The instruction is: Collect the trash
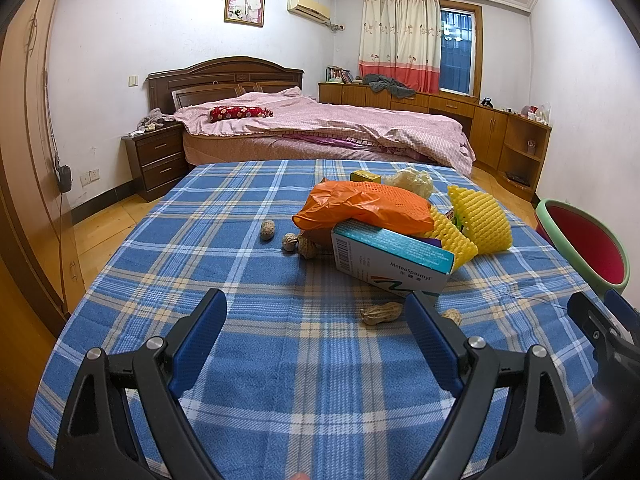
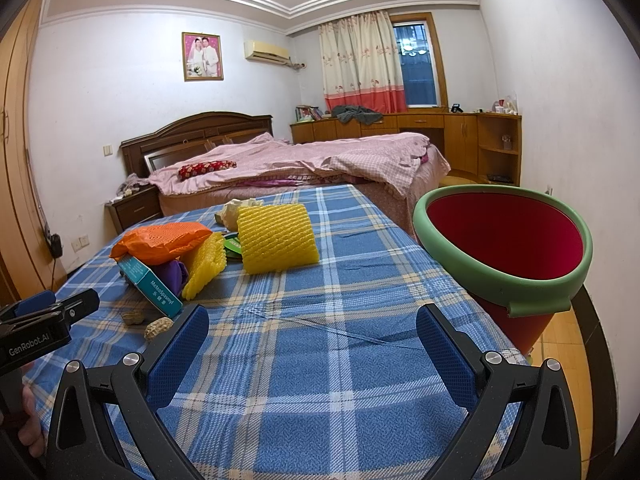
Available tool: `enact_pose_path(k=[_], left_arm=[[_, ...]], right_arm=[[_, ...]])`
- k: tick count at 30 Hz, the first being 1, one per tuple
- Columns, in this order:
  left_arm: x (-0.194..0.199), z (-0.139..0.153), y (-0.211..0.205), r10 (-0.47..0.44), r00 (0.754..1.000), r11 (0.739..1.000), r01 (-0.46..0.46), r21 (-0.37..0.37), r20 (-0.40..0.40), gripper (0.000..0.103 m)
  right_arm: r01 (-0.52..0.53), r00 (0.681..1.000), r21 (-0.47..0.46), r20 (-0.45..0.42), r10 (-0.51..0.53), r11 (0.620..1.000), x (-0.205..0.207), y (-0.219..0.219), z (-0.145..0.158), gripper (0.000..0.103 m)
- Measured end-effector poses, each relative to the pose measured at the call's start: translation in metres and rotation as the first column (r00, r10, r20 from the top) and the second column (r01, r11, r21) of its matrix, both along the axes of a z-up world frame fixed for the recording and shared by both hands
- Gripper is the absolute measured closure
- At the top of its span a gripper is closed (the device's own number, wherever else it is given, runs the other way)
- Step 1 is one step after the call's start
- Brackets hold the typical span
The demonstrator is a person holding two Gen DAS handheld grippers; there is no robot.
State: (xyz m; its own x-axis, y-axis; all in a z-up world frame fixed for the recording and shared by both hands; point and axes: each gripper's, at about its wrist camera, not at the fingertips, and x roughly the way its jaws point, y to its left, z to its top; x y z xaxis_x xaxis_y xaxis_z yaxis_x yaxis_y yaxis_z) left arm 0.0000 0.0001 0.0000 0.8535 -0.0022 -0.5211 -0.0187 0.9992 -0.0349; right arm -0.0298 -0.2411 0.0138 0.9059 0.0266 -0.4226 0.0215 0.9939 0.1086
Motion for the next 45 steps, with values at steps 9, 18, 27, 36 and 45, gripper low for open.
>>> enact_pose_path(k=[9, 18, 27, 36, 45], left_arm=[[0.000, 0.000, 0.000, 0.000, 1.000, 1.000, 0.000, 0.000, 0.000, 0.012], [0.000, 0.000, 0.000, 0.000, 1.000, 1.000, 0.000, -0.001, 0.000, 0.012], [0.003, 0.001, 0.003, -0.002, 1.000, 1.000, 0.002, -0.016, -0.017, 0.012], [0.019, 0.016, -0.004, -0.068, 0.997, 0.995, 0.065, -0.077, -0.034, 0.012], [0.058, 0.018, -0.028, -0.095, 0.986, 0.986, 0.075, -0.147, -0.136, 0.012]], right_arm=[[0.000, 1.000, 0.000, 0.001, 0.000, 1.000, 0.000, 0.000, 0.000, 0.000], [0.000, 1.000, 0.000, 0.001, 0.000, 1.000, 0.000, 0.000, 0.000, 0.000], [-0.010, 0.999, 0.011, -0.031, 0.011, 1.000, 0.003, -0.005, 0.003, 0.000], [0.003, 0.998, -0.007, -0.068, -0.003, 1.000, 0.008, -0.008, 0.007, 0.000], [0.029, 0.996, 0.012, -0.090, -0.027, 1.000, 0.010, -0.020, 0.011, 0.000]])
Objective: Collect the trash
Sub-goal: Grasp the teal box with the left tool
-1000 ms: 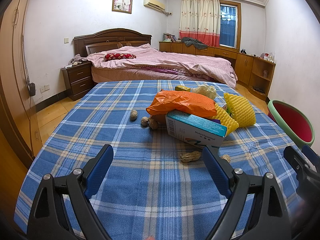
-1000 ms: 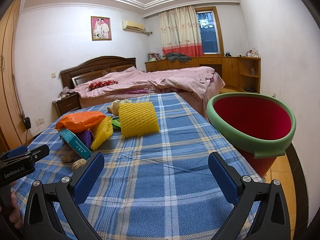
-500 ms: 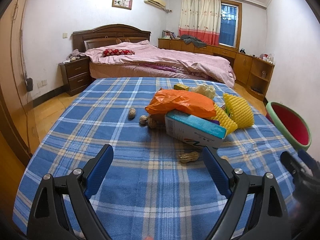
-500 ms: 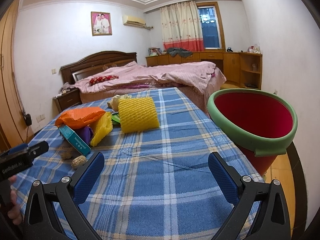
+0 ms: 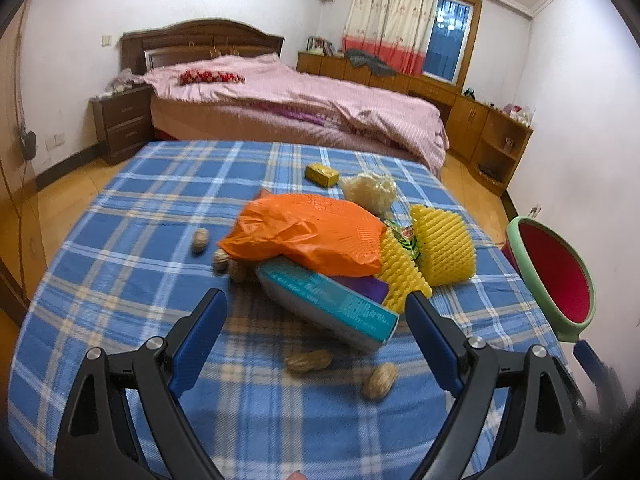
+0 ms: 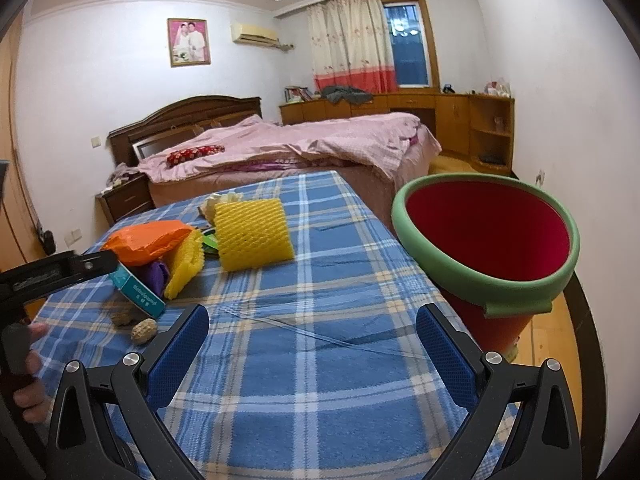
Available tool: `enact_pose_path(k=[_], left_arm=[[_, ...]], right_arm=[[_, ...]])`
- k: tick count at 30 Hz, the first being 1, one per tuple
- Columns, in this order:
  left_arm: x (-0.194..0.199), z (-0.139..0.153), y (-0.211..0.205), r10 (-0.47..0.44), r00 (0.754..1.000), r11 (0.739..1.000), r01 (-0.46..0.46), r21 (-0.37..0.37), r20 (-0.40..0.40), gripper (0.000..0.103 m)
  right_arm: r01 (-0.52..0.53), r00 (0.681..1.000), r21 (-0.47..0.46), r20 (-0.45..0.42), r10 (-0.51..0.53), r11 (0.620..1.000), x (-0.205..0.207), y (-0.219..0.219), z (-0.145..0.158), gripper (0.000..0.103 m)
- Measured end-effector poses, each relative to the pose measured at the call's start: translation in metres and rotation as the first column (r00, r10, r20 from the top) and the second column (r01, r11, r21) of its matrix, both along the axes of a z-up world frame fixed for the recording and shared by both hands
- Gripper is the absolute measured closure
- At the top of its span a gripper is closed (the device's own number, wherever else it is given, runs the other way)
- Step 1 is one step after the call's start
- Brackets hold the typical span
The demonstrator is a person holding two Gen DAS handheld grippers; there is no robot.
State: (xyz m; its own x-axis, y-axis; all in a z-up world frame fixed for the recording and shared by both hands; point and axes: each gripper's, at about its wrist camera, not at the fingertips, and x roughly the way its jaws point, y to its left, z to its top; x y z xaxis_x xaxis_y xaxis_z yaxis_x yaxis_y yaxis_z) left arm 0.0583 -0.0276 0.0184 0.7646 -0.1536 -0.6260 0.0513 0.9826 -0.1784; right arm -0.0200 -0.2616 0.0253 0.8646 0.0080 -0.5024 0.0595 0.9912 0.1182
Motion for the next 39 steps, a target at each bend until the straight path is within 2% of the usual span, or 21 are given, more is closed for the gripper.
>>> enact_pose_path(k=[2, 3, 7, 12, 16, 23, 28, 34, 39], left_arm=[[0.009, -0.005, -0.003, 0.003, 1.000, 1.000, -0.002, 0.003, -0.031, 0.015], [0.011, -0.007, -0.004, 0.004, 0.999, 1.000, -0.004, 0.003, -0.045, 0.021], [0.015, -0.016, -0.001, 0.008, 0.995, 1.000, -0.009, -0.011, -0.100, 0.033], [0.012, -0.023, 0.008, 0.016, 0.989, 0.999, -0.021, -0.032, -0.146, 0.039], [0.008, -0.025, 0.013, -0.006, 0.989, 0.997, -0.004, -0.071, -0.150, 0.043], [0.003, -0.022, 0.011, -0.034, 0.991, 0.996, 0.023, -0.087, -0.132, 0.054], [-0.002, -0.014, 0.017, -0.039, 0.996, 0.992, 0.028, -0.121, -0.083, 0.070], [-0.009, -0.005, 0.017, -0.072, 0.997, 0.988, 0.066, -0.137, -0.036, 0.079], [-0.017, 0.003, 0.020, -0.089, 0.996, 0.986, 0.087, -0.141, -0.008, 0.081]], right_arm=[[0.004, 1.000, 0.003, -0.008, -0.004, 1.000, 0.000, -0.002, 0.000, 0.000], [0.005, 1.000, 0.004, -0.011, -0.005, 1.000, 0.000, -0.003, 0.000, 0.000], [0.007, 1.000, 0.013, -0.018, -0.007, 1.000, -0.001, -0.007, 0.001, 0.000], [0.010, 0.999, 0.006, -0.053, -0.010, 1.000, 0.003, -0.007, 0.003, 0.000], [0.017, 0.996, -0.012, -0.092, -0.018, 1.000, 0.007, -0.004, 0.003, 0.000], [0.015, 0.990, -0.042, -0.136, -0.021, 0.999, 0.013, 0.000, 0.002, 0.000], [0.014, 0.989, -0.042, -0.149, -0.021, 0.999, 0.014, 0.000, 0.003, 0.000], [0.016, 0.988, -0.044, -0.155, -0.023, 0.999, 0.015, 0.000, 0.004, 0.000], [0.015, 0.988, -0.047, -0.154, -0.022, 0.999, 0.015, 0.002, 0.006, 0.000]])
